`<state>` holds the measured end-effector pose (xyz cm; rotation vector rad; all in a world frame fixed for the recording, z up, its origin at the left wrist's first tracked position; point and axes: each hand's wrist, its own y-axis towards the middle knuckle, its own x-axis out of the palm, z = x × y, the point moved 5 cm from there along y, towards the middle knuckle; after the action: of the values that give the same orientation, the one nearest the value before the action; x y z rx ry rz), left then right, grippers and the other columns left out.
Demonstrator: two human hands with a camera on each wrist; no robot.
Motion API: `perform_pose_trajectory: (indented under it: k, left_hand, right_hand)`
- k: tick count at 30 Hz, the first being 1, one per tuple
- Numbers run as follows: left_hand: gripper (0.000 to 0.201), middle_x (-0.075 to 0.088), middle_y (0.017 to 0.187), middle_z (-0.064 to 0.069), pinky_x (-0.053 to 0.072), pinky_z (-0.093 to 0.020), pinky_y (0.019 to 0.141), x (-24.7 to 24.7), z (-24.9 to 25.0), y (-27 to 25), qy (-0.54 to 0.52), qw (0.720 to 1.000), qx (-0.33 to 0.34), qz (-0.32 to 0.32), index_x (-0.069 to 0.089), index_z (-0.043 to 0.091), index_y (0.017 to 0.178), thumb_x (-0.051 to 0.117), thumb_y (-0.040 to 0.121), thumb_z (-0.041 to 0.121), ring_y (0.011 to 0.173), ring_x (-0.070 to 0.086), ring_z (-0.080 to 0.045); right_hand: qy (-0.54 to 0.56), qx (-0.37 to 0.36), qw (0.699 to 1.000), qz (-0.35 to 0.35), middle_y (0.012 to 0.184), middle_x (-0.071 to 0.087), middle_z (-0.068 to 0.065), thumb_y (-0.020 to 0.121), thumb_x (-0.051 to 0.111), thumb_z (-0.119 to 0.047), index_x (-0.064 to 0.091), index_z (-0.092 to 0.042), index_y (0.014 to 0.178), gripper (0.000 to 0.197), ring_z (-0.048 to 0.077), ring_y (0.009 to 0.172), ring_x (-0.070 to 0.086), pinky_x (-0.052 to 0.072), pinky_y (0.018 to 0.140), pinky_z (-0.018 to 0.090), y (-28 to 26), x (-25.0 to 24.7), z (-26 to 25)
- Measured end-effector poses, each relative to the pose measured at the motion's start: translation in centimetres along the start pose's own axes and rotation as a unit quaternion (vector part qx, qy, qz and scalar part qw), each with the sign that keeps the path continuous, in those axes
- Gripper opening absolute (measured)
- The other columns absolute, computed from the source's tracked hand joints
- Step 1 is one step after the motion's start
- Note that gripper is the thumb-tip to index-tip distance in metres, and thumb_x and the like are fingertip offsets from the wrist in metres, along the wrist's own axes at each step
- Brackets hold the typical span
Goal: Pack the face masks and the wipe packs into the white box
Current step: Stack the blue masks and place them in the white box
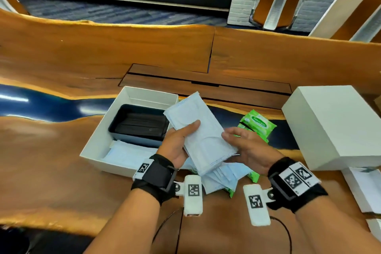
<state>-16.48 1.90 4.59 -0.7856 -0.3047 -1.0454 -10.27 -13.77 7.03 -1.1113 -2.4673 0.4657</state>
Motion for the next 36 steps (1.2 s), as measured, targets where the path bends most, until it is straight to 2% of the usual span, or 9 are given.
perform_pose_trajectory:
  k: [5,12,15,18,21,24,30,35,36]
  left_hand:
    - [0.041,0.069,0.117,-0.02,0.05,-0.056,0.097,-0.7,-0.4,-0.8,0.015,0.999,-0.019,0.037,0.063,0.004,0.125,0.07,0.087,0.018,0.11,0.066,-0.037]
    - [0.032,0.071,0.116,-0.011,0.052,-0.051,0.096,-5.3,2.7,-1.4,0.024,0.994,0.045,0.099,0.063,0.013,0.125,0.064,0.092,0.013,0.11,0.066,-0.031]
    - [0.03,0.071,0.114,-0.013,0.057,-0.049,0.085,-7.7,4.9,-2.0,0.058,0.987,0.06,0.137,0.063,0.011,0.119,0.065,0.09,0.006,0.102,0.067,-0.033]
    - [0.026,0.067,0.108,-0.016,0.058,-0.039,0.063,-10.7,8.2,-2.8,0.161,0.966,0.08,0.185,0.058,0.01,0.107,0.068,0.085,0.002,0.088,0.066,-0.031]
    - [0.04,0.063,0.106,-0.005,0.05,-0.029,0.054,-13.5,11.4,-3.5,0.32,0.911,0.104,0.237,0.054,0.013,0.116,0.073,0.082,0.005,0.081,0.061,-0.021]
    - [0.048,0.058,0.106,-0.006,0.045,-0.028,0.061,-16.3,13.5,-3.4,0.458,0.843,0.096,0.263,0.053,0.011,0.124,0.075,0.081,0.007,0.085,0.057,-0.022]
    - [0.038,0.068,0.108,-0.012,0.054,-0.039,0.084,-20.5,14.0,-2.9,0.69,0.678,0.012,0.254,0.061,0.013,0.117,0.072,0.081,0.015,0.099,0.064,-0.032]
    - [0.028,0.066,0.109,-0.006,0.048,-0.041,0.092,-21.1,13.3,-2.0,0.813,0.538,-0.038,0.219,0.059,0.018,0.112,0.061,0.085,0.013,0.104,0.062,-0.031]
    - [0.029,0.066,0.11,-0.006,0.044,-0.041,0.092,-21.1,13.1,-1.8,0.834,0.509,-0.041,0.21,0.059,0.018,0.113,0.058,0.086,0.011,0.106,0.062,-0.03]
  right_hand:
    - [-0.096,-0.031,0.993,-0.057,0.114,0.071,0.008,0.094,0.058,-0.019,0.058,-0.017,0.119,0.025,0.024,0.102,0.069,0.057,0.085,0.034,1.8,5.4,0.1]
    - [-0.173,-0.008,0.981,-0.084,0.113,0.072,0.009,0.08,0.074,-0.006,0.058,-0.01,0.12,0.043,0.027,0.101,0.07,0.057,0.088,0.044,3.4,6.3,-0.1]
    - [-0.189,-0.029,0.982,-0.004,0.107,0.072,0.015,0.074,0.081,-0.007,0.058,-0.004,0.113,0.045,0.032,0.094,0.071,0.056,0.087,0.051,5.1,6.5,-0.7]
    - [-0.253,-0.069,0.964,0.035,0.099,0.073,0.011,0.073,0.082,-0.012,0.061,-0.011,0.1,0.034,0.029,0.088,0.072,0.058,0.082,0.051,6.9,7.5,-1.6]
    - [-0.336,-0.11,0.935,-0.004,0.105,0.071,0.008,0.08,0.077,-0.013,0.064,-0.019,0.095,0.021,0.027,0.099,0.068,0.055,0.089,0.049,8.7,10.5,-2.0]
    - [-0.435,-0.137,0.888,-0.055,0.109,0.068,0.004,0.083,0.073,-0.011,0.066,-0.013,0.106,0.024,0.02,0.102,0.065,0.054,0.092,0.04,10.5,14.0,-1.8]
    - [-0.591,-0.136,0.788,-0.107,0.097,0.058,-0.001,0.082,0.072,-0.014,0.066,-0.011,0.105,0.025,0.016,0.087,0.054,0.041,0.068,0.022,13.7,18.9,0.1]
    - [-0.704,-0.052,0.691,-0.152,0.105,0.06,0.015,0.081,0.07,-0.013,0.064,0.001,0.106,0.029,0.028,0.089,0.057,0.049,0.072,0.036,15.9,21.3,2.9]
    - [-0.715,-0.036,0.68,-0.16,0.102,0.057,0.014,0.081,0.071,-0.013,0.063,0.002,0.103,0.028,0.027,0.086,0.055,0.047,0.068,0.033,16.4,21.6,3.4]
